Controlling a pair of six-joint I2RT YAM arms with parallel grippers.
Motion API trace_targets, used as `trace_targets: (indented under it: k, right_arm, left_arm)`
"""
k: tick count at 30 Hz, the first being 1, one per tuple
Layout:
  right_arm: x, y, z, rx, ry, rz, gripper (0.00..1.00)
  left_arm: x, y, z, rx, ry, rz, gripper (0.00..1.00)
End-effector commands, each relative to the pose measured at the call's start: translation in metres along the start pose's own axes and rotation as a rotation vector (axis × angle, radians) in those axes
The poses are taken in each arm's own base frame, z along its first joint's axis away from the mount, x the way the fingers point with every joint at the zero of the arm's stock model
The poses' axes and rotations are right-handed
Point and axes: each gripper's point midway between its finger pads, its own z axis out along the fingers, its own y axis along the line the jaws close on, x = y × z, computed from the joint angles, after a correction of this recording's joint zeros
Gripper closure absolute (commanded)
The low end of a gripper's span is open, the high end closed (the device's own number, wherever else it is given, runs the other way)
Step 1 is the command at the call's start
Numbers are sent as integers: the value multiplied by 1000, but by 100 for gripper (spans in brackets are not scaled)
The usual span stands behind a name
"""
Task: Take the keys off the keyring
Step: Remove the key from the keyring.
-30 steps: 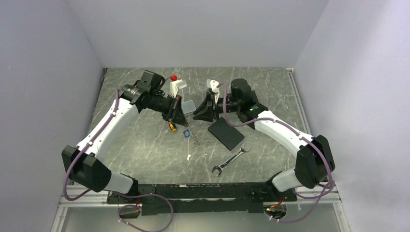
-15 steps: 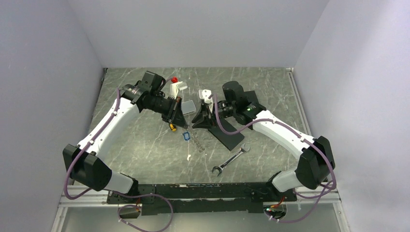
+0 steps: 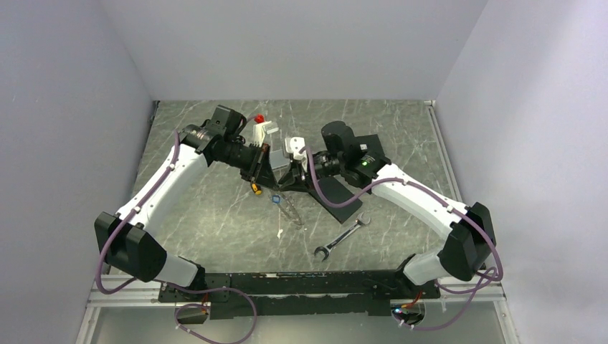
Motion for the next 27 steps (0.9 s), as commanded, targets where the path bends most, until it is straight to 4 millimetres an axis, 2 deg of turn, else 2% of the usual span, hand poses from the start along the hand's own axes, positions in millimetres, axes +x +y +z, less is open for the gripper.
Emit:
trace_targets:
  k: [1, 9, 14, 20, 25, 27]
  right_arm:
    - [-8, -5, 1, 23, 13, -81, 75]
    - [2, -3, 6, 26, 51, -115, 78]
    - [4, -4, 6, 30, 59, -127, 100]
    - [7, -8, 7, 66, 53, -102, 100]
    - [1, -13, 4, 90, -4, -45, 100]
    - [-4, -14, 1, 83, -46, -9, 100]
  left_arm:
    - [-9, -19, -3, 71, -25, 29, 100]
    - [-9, -28, -4, 128, -21, 48, 100]
    - [-9, -29, -4, 137, -19, 57, 100]
    - [-15, -36, -6, 160, -40, 96, 100]
    - [-15, -38, -8, 171, -50, 127, 100]
    - [-13, -38, -8, 168, -55, 150, 89]
